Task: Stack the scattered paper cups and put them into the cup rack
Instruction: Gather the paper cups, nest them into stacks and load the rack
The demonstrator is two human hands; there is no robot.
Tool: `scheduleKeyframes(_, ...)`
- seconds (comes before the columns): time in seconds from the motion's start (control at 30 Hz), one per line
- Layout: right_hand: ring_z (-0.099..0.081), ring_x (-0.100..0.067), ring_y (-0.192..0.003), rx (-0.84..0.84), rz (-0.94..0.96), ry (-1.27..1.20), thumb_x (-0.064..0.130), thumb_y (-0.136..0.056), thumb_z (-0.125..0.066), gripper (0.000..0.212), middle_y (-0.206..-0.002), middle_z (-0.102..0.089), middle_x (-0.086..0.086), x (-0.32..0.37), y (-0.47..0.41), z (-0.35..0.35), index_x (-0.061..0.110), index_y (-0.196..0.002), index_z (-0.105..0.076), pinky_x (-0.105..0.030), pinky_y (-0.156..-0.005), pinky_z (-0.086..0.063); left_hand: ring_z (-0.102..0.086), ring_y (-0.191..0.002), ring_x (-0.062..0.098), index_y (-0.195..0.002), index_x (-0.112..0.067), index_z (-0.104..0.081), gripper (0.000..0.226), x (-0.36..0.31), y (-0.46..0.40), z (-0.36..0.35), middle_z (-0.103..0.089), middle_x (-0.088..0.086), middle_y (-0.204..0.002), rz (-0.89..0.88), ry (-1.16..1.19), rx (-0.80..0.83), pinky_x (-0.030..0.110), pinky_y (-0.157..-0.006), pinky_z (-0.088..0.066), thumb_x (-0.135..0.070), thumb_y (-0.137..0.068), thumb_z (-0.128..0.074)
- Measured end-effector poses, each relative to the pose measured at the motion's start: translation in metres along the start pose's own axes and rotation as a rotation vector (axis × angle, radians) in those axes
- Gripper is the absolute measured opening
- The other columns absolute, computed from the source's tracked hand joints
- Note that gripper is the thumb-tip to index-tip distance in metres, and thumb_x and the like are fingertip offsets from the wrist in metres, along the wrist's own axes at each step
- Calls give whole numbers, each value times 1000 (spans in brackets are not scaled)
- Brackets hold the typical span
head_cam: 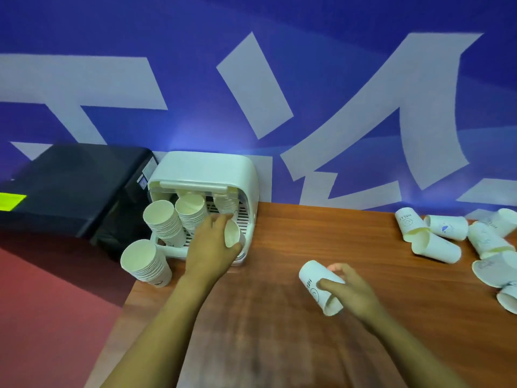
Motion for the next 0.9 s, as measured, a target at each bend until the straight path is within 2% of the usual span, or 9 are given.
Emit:
scheduleKeyframes(0.1, -60, -8, -91, -50, 0, -69, 31, -74, -72, 27, -103, -62, 11, 11, -5, -16, 34, -99, -60, -28, -72, -47, -41, -126, 27, -139, -22, -43, 65, 15, -21, -7, -42, 5, -137, -53, -26, 30, 36, -101, -37, -33, -80, -69)
scheduleKeyframes(0.2, -60, -10, -96, -18, -48, -87, 43, -65, -73, 50, -110, -61, 6, 16, -5, -46, 32, -112, -60, -28, -76, -46, -40, -127, 24, -139, -23, -40, 66, 31, -40, -25, -40, 3, -139, -120, -62, 87, 38, -99, -42, -31, -79, -67)
scheduleKeyframes(0.33, -47, -18, -114, -177, -61, -63, 41, -56, -83, 65, -107, -58, -2, 14, -11, -56, 32, -112, -51, -39, -98, -42, -39, -128, 25, -138, -23, -40, 64, 46, -61, -57, -37, 4, -142, -154, -112, 214, 39, -99, -42, -32, -80, -66)
scheduleKeyframes(0.43, -52, -21, -108, -275, -90, -33, 48, -43, -81, 70, -111, -54, -3, 16, -16, -56, 30, -103, -50, -41, -91, -48, -39, -127, 25, -139, -26, -38, 64, 52, -69, -78, -34, 2, -143, -179, -141, 281, 39, -98, -43, -37, -82, -65)
scheduleKeyframes(0.53, -57, -19, -97, -327, -52, -34, 49, -43, -79, 64, -109, -57, -4, 22, -23, -56, 27, -98, -54, -38, -83, -50, -34, -132, 25, -143, -26, -33, 66, 55, -74, -96, -29, 4, -147, -186, -190, 336, 36, -103, -39, -40, -86, -63)
scheduleKeyframes(0.63, -53, -15, -97, -361, 2, 3, 28, -63, -84, 52, -114, -54, -6, 29, -24, -56, 23, -108, -59, -30, -82, -42, -30, -137, 26, -146, -25, -29, 69, 57, -72, -111, -25, 6, -152, -180, -185, 394, 36, -108, -35, -44, -87, -61)
scheduleKeyframes(0.77, -45, -12, -100, -358, 86, 67, 21, -66, -84, 73, -120, -43, -3, 47, -21, -57, 24, -129, -47, -23, -85, -33, -17, -145, 25, -149, -26, -23, 77, 59, -69, -115, -14, 6, -159, -168, -82, 465, 37, -113, -28, -42, -86, -63)
scheduleKeyframes(0.83, -43, -10, -104, -369, 148, 105, 22, -62, -86, 83, -123, -41, 0, 64, -19, -60, 22, -133, -42, -21, -88, -33, -15, -146, 22, -150, -27, -22, 79, 62, -68, -104, -11, 5, -160, -153, 6, 442, 34, -114, -24, -39, -86, -65)
scheduleKeyframes(0.9, -42, -9, -108, -348, 244, 146, 21, -61, -85, 82, -122, -42, 4, 89, -22, -70, 20, -131, -43, -10, -86, -33, -15, -146, 19, -149, -27, -26, 76, 65, -62, -87, -15, 2, -159, -151, 96, 409, 32, -115, -24, -37, -85, -66)
Point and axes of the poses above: each hand's wrist, its own y-axis away from the middle knuckle, its own z-axis out of the back of the hand, x = y × z, the point moved 10 cm from there along -y, towards the middle knuckle
